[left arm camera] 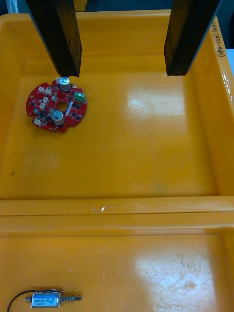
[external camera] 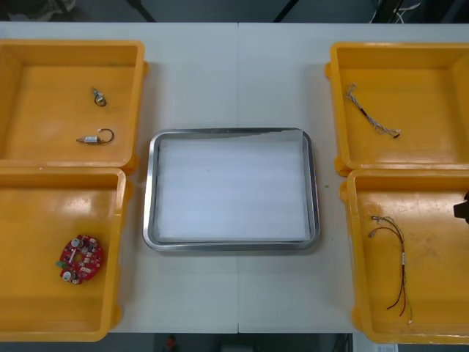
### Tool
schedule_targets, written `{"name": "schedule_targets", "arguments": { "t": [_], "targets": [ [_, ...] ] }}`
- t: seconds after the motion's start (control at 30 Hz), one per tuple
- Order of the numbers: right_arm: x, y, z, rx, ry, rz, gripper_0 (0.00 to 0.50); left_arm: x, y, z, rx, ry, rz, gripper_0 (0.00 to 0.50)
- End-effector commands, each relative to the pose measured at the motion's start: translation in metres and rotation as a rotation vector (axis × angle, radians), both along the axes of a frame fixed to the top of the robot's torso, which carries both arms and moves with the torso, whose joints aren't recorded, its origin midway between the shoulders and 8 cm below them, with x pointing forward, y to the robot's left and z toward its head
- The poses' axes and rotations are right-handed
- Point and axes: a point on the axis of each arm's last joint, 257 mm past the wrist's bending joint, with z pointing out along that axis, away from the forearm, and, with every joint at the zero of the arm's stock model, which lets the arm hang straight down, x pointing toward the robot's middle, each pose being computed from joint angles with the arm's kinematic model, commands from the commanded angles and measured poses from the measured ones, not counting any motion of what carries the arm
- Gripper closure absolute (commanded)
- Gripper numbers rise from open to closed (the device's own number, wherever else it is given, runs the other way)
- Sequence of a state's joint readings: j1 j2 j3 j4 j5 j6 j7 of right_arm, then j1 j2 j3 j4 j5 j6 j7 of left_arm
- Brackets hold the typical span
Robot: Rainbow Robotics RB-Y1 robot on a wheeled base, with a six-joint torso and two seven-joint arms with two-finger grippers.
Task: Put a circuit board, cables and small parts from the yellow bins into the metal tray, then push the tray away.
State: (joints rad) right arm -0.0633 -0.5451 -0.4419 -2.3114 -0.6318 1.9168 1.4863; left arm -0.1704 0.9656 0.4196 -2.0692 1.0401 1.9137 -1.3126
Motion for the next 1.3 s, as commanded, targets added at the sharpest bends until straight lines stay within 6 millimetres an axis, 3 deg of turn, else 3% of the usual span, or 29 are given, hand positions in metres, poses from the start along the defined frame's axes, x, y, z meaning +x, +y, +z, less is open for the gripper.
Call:
{"name": "schedule_targets", "arguments": {
  "t": [0.03,1.3],
  "targets": [
    [-0.0051,-0.0148,0.0117,-0.042,-0.019,-0.034,0.000,-0.0059,0.0027,-0.0018,0.038,0.009,-0.026,0.000],
    [-0.0051,-0.0148,0.0117,-0.042,-0.019,-0.034,0.000,-0.0059,0.0027,-0.0018,0.038,0.009,-0.026,0.000]
  ]
}}
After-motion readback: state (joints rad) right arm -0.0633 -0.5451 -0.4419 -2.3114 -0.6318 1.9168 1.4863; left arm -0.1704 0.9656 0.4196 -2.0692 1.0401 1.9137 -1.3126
